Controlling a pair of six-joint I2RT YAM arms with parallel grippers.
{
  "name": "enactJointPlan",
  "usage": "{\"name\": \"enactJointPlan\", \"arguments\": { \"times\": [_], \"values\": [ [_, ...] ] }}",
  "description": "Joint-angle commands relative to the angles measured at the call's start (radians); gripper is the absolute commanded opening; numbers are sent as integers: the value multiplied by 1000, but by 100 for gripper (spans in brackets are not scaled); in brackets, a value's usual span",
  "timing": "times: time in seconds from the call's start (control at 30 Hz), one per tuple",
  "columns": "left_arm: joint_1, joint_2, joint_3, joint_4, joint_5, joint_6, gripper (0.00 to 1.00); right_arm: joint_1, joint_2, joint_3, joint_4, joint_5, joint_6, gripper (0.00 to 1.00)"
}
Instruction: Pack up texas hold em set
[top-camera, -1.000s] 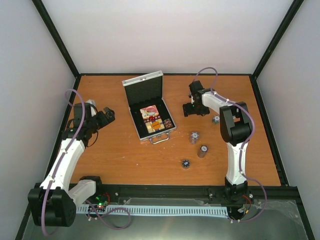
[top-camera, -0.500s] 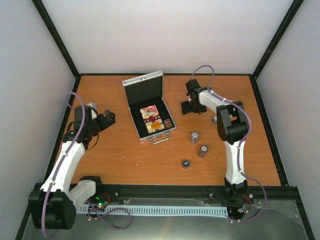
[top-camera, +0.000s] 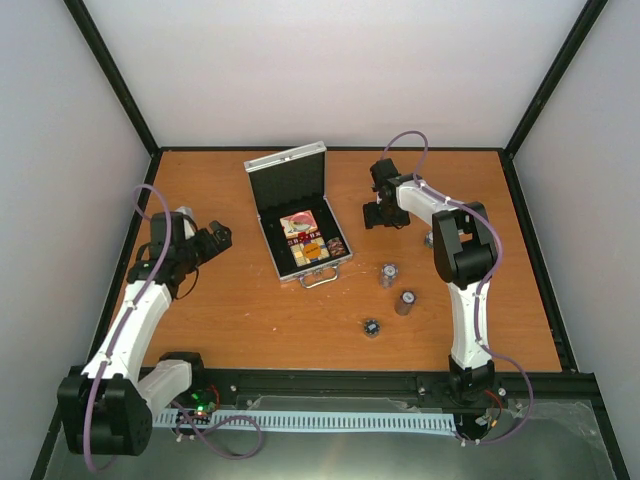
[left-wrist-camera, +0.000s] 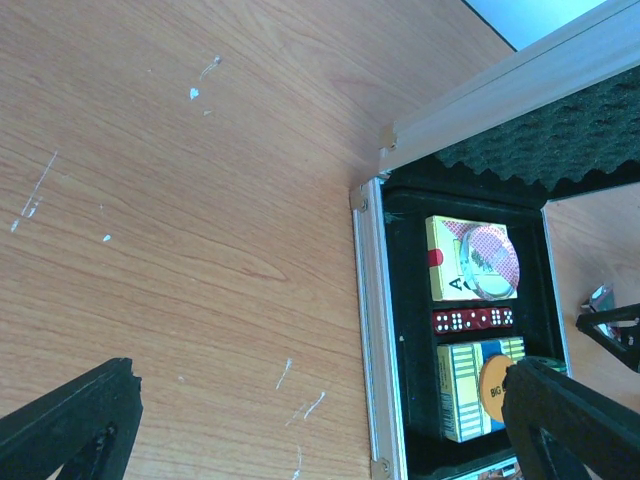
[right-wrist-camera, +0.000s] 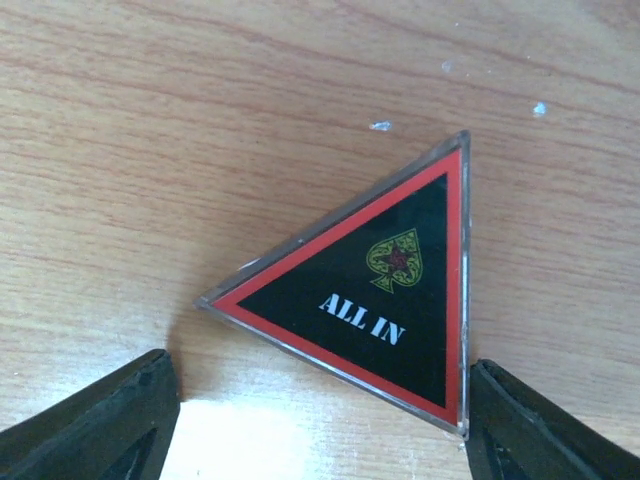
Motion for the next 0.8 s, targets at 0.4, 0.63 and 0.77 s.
{"name": "enactJointPlan", "arguments": {
  "times": [0.4,0.63,0.77],
  "values": [
    [4,88,39,60,27,-10,100,3,-37,-49,-9,-30,-57,75],
    [4,121,69,62,23,-3,100,-11,44,35,-29,-21,-79,79],
    [4,129,80,63,18,-3,100,-12,90,82,-46,-34,-96,80]
  ]
}}
